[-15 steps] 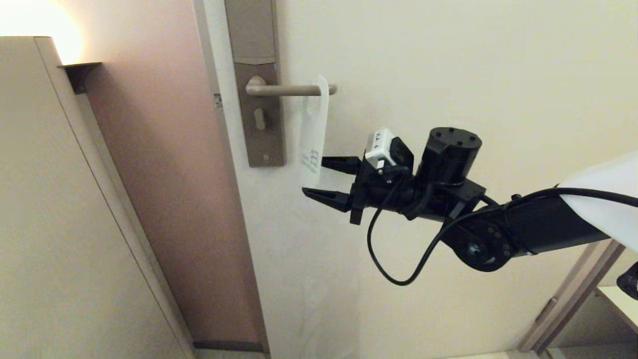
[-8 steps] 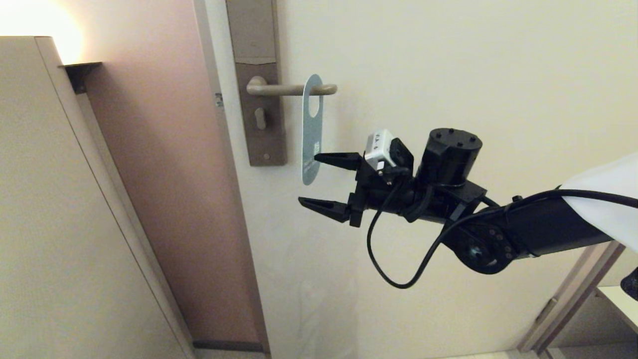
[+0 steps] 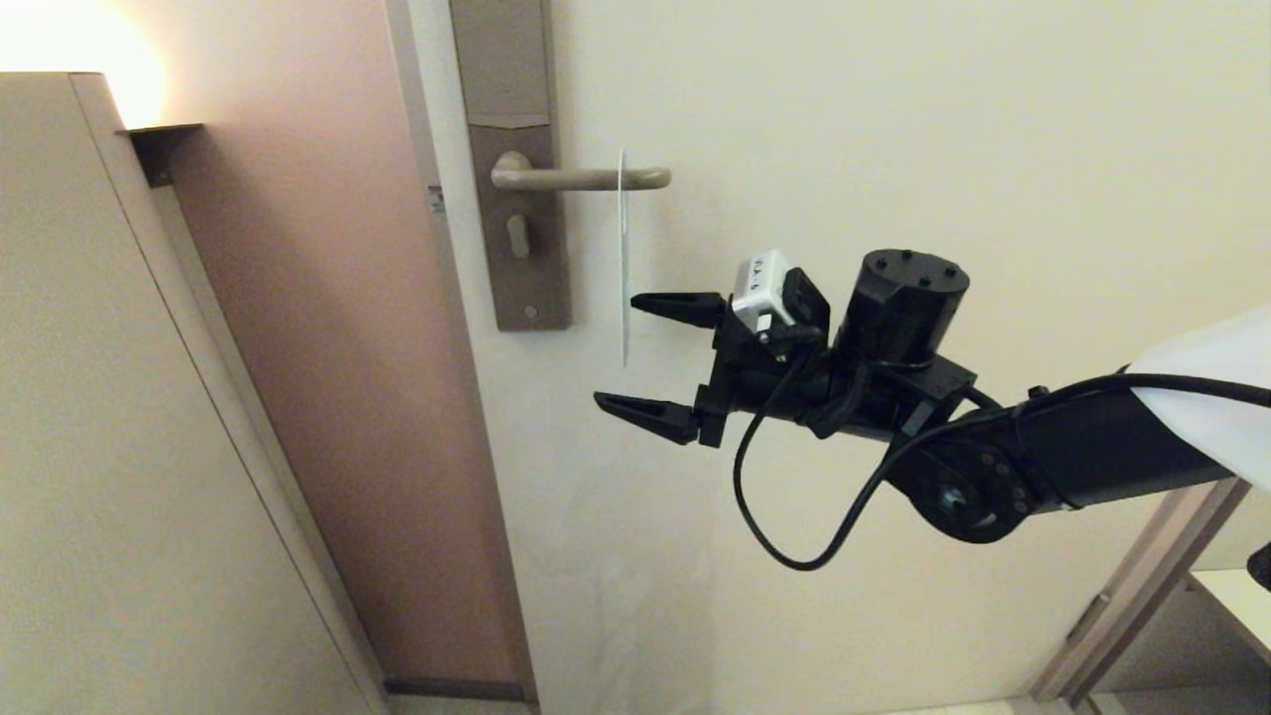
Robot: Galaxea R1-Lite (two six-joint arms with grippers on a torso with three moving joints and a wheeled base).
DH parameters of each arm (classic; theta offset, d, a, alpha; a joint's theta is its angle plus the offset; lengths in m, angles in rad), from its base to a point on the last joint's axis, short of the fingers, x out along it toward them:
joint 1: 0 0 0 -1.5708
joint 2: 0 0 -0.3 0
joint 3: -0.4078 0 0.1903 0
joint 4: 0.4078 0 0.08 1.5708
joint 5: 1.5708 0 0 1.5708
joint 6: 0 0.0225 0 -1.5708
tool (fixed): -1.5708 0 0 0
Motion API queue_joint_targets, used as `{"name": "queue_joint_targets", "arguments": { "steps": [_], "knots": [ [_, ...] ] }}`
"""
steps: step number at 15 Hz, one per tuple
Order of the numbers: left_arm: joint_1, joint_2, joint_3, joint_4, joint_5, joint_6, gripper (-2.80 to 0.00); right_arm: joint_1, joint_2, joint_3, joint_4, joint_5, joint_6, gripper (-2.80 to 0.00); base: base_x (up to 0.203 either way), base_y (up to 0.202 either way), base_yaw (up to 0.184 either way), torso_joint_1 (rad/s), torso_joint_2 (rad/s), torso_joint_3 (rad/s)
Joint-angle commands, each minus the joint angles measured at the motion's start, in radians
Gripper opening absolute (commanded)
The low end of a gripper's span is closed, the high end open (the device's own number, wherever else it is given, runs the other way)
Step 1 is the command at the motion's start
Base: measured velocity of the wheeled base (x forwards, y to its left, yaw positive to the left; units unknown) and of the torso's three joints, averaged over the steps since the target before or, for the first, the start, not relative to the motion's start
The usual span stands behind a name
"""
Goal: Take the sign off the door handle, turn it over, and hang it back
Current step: Hang the sign back with the other side facing out
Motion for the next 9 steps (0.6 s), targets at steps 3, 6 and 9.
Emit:
{"name": "queue_joint_targets", "arguments": {
  "steps": [3,6,9],
  "knots": [
    [0.0,0.0,0.0,0.0,0.0,0.0,-2.8,-0.01,-0.022,0.007,-0.005,0.004,0.018,0.0,0.0,0.0,0.0,0.0,0.0,0.0],
    [0.0,0.0,0.0,0.001,0.0,0.0,-2.8,-0.035,-0.046,0.023,-0.005,0.004,0.059,0.0,0.0,0.0,0.0,0.0,0.0,0.0],
    [0.0,0.0,0.0,0.0,0.0,0.0,-2.8,-0.085,-0.07,0.03,-0.004,0.004,0.122,0.0,0.0,0.0,0.0,0.0,0.0,0.0]
  ]
}}
